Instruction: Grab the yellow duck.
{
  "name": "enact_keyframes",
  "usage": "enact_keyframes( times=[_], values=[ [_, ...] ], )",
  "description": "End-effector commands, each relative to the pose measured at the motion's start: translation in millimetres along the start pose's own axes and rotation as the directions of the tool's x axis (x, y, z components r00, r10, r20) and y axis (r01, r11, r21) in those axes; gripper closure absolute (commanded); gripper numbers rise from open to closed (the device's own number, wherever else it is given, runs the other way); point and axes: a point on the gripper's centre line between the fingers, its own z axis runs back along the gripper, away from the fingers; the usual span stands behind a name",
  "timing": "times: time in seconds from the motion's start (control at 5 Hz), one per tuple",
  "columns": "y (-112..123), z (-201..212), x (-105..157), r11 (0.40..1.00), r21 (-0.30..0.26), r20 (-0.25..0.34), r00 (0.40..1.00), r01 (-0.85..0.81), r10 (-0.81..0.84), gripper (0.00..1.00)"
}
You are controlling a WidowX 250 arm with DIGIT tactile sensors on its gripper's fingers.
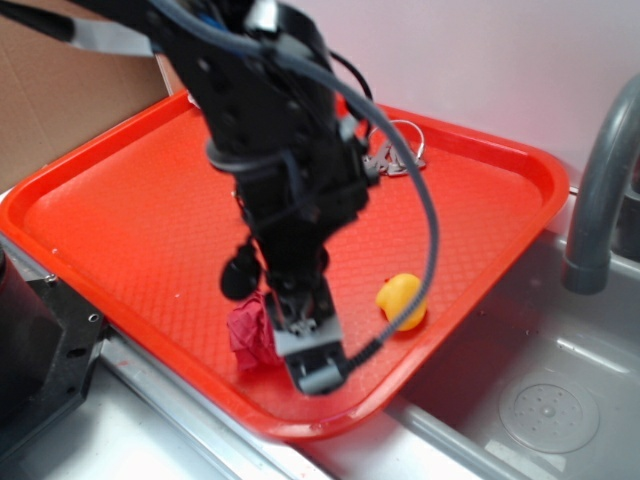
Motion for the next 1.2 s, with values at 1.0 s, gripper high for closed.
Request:
enact_keyframes(
  times=[1.0],
  values=[
    [19.8,-57.4,54.0,1.000,0.018,0.004,1.000,-0.003,0.003,0.00]
  ],
)
